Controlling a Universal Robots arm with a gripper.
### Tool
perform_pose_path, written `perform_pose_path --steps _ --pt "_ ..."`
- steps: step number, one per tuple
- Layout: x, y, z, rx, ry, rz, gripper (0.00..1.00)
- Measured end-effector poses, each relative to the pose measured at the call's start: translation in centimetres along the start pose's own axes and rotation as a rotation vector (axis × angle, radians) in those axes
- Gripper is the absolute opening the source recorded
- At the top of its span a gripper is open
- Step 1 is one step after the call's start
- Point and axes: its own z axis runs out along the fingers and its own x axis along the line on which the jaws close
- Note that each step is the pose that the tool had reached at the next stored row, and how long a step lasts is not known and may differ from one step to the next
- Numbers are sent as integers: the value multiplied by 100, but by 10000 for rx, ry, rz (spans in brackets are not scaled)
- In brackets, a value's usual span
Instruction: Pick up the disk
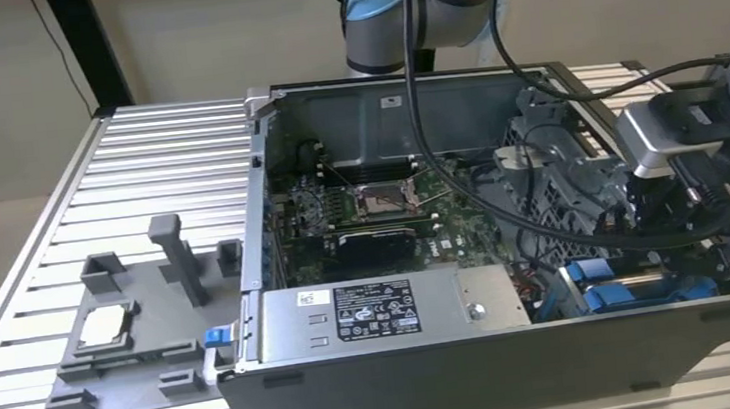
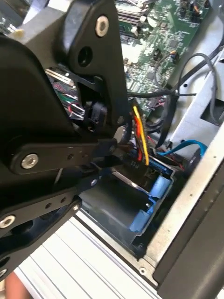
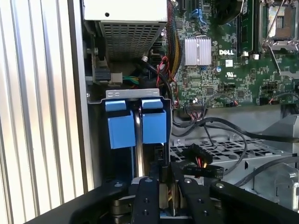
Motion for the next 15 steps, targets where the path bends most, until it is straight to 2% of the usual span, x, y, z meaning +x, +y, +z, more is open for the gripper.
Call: perform_pose_path --steps 3,13,14,15 --pt "-15 -1 -88 -3 1 1 100" --pt "-95 -8 -538 -4 6 0 100" --pt "-101 -8 -572 -4 7 1 100" --pt "-102 -8 -579 -4 7 0 100"
